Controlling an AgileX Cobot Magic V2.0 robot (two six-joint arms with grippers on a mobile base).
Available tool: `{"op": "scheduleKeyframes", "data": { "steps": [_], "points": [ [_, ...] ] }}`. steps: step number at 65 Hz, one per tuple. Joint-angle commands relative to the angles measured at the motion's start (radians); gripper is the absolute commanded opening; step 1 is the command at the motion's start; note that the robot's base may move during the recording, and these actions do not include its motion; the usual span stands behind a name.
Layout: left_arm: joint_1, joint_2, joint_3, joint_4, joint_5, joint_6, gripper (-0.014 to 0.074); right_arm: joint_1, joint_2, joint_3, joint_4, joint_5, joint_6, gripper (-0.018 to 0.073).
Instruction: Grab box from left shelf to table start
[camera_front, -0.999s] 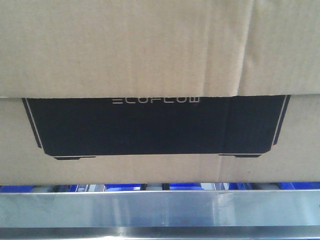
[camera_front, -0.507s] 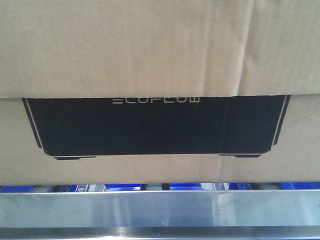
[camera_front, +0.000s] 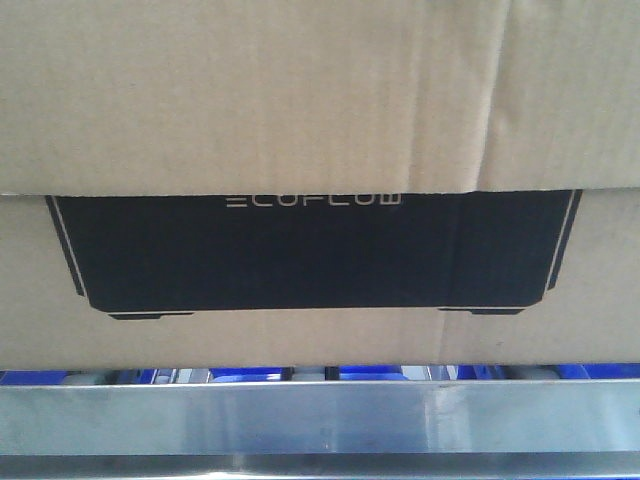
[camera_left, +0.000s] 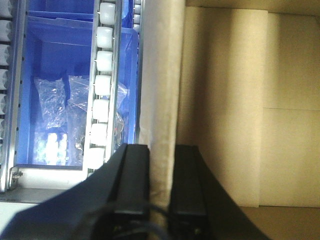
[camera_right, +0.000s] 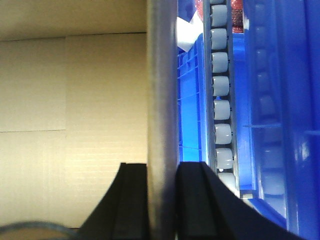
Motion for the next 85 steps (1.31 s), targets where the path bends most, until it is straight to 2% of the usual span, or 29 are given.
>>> {"op": "scheduleKeyframes", "data": {
  "steps": [1,24,29,42,56,74,85],
  "points": [
    [-0.006,-0.02,-0.032,0.009,-0.051,-0.013,-0.0102,-0.006,-0.019,-0.026,-0.001,-0.059,-0.003,0.0069],
    [-0.006,-0.02,-0.032,0.009,-0.051,-0.013,-0.0102,-0.006,-0.019,-0.026,-0.001,-0.072,-0.003,0.0069],
    [-0.006,-0.02,-0.032,-0.01,-0.053,-0.013,-0.0102,-0.006,-0.019,-0.026,-0.001,-0.071,-0.003,0.0069],
    [-0.006,-0.02,-0.032,-0.017,-0.102,-0.013,-0.0102,-0.006,-0.019,-0.026,0.0,-0.07,-0.003,0.0069],
    [-0.006,-0.027,-0.043,0.021,-0.137,-0.013,-0.0102,-0.004,-0.031,-0.026,0.0,-0.078,-0.003,0.0066],
    [-0.006,-0.17,-0.014,0.017,-0.105,-0.071,-0.0102,-0.001,-0.147,-0.01,0.002,-0.098,-0.003,0.0066],
    [-0.053,-0.302,0.061,0.027,-0.105,-0.071,-0.0102,0.034,-0.262,0.071,0.002,-0.114,-0.003,0.0066]
  ]
}}
